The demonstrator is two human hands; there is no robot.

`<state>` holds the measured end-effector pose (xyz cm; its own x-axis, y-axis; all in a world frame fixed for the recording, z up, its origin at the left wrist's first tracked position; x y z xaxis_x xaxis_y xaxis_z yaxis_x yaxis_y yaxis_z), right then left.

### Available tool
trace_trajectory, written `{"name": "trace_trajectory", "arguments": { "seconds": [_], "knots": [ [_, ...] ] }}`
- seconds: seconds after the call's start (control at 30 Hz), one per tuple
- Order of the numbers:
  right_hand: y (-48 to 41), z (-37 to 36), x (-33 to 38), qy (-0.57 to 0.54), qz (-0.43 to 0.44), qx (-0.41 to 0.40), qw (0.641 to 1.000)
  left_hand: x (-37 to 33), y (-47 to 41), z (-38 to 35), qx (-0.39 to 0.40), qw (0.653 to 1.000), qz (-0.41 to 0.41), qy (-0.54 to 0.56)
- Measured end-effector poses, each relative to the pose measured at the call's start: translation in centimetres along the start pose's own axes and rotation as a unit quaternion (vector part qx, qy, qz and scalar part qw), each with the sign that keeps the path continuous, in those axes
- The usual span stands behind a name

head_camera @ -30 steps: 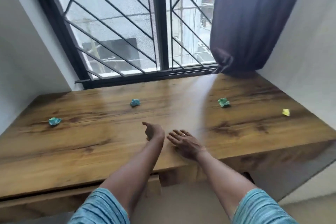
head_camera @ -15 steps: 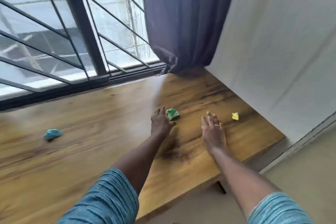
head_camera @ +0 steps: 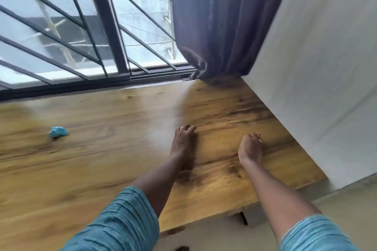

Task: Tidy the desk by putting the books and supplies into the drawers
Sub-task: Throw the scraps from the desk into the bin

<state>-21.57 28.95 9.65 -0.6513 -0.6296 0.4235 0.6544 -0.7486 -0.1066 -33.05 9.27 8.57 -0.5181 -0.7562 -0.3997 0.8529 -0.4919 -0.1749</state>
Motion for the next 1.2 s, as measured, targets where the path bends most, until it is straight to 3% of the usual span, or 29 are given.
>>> {"name": "trace_trajectory", "arguments": {
  "seconds": [0.2, 0.33, 0.43, 0.53, 0.63, 0.77, 0.83, 0.9, 1.07, 1.2],
  "knots": [
    [4.4, -2.2, 6.3, -0.033, 0.142, 0.074, 0.987, 2.5, 7.9, 3.8, -0.074, 0.991, 0.091, 0.059],
    [10.6, -4.7, 11.5, -0.074, 0.259, 0.115, 0.956, 5.3, 15.1, 6.7, -0.106, 0.982, 0.151, 0.044],
    [17.2, -5.8, 15.9, -0.096, 0.371, 0.16, 0.91, 7.9, 20.5, 9.2, -0.139, 0.969, 0.206, -0.001],
    [24.4, -6.3, 20.4, -0.101, 0.496, 0.202, 0.838, 11.0, 26.1, 11.6, -0.185, 0.946, 0.265, -0.001],
    [32.0, -7.1, 24.1, -0.121, 0.572, 0.253, 0.771, 13.5, 31.0, 13.8, -0.187, 0.927, 0.324, -0.002],
    [42.5, -8.6, 28.1, -0.147, 0.661, 0.277, 0.682, 18.0, 38.8, 16.3, -0.249, 0.877, 0.411, -0.005],
    [47.4, -9.3, 29.8, -0.165, 0.681, 0.292, 0.65, 20.6, 43.0, 17.7, -0.308, 0.848, 0.432, -0.009],
    [51.8, -9.8, 31.1, -0.184, 0.691, 0.295, 0.634, 22.9, 46.9, 18.4, -0.294, 0.824, 0.484, 0.001],
    [62.7, -13.3, 33.0, -0.168, 0.674, 0.357, 0.625, 30.2, 58.1, 17.8, -0.283, 0.774, 0.563, 0.053],
    [69.9, -17.0, 33.3, -0.134, 0.624, 0.432, 0.638, 35.6, 66.0, 16.5, -0.273, 0.726, 0.621, 0.109]
  ]
}}
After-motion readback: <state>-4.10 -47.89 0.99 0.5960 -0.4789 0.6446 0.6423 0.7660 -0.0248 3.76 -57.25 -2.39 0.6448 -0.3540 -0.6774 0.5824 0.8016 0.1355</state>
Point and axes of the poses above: each hand's wrist, its own y-axis away from the middle knuckle, its own z-axis out of the back of the hand, x = y × z, the point moved 6 cm from there along -y, towards the middle knuckle, and after that the axes turned 6 degrees about -y, right-handed, at the moved point
